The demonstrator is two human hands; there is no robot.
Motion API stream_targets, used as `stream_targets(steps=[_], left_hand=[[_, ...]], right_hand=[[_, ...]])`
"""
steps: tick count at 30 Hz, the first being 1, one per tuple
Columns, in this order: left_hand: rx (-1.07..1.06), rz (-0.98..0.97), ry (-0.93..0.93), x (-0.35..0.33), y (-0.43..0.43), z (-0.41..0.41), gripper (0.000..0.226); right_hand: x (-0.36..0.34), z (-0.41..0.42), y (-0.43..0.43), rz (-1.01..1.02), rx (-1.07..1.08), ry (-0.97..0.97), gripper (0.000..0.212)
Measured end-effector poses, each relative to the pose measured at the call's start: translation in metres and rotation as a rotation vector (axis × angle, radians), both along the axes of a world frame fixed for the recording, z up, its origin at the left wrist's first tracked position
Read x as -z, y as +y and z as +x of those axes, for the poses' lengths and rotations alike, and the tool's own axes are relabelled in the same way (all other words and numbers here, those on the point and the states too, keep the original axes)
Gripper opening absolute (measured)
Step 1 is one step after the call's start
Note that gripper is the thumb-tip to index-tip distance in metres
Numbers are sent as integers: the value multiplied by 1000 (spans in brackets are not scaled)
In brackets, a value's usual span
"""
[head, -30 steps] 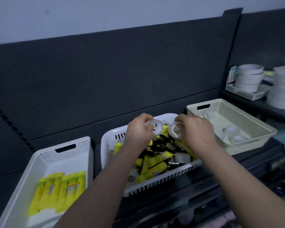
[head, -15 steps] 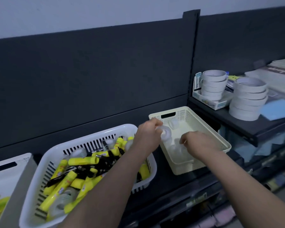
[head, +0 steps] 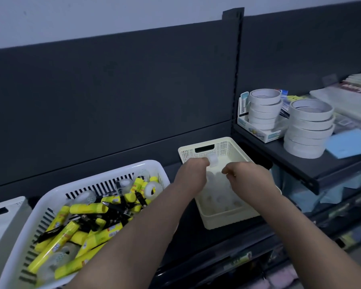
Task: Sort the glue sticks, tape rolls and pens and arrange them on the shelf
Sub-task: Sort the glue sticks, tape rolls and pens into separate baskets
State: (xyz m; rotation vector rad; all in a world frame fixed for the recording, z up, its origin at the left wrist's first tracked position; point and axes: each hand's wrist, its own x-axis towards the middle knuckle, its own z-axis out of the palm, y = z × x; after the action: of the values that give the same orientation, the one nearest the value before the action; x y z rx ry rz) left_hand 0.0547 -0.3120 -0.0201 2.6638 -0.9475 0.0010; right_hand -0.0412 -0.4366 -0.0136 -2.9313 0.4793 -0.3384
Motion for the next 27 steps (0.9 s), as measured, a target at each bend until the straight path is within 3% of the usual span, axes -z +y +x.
stream_targets(steps=[5, 15, 27], left_hand=[[-73, -94, -109, -21, 56, -1, 47], [-613, -143, -117, -27, 239, 7, 28], [-516, 39, -11, -8, 301, 12, 42]], right_hand=[[-9, 17, 44, 48, -131, -99, 27], [-7, 47, 161, 126, -434, -21, 26], [-8, 60, 228, 166, -460, -102, 26]])
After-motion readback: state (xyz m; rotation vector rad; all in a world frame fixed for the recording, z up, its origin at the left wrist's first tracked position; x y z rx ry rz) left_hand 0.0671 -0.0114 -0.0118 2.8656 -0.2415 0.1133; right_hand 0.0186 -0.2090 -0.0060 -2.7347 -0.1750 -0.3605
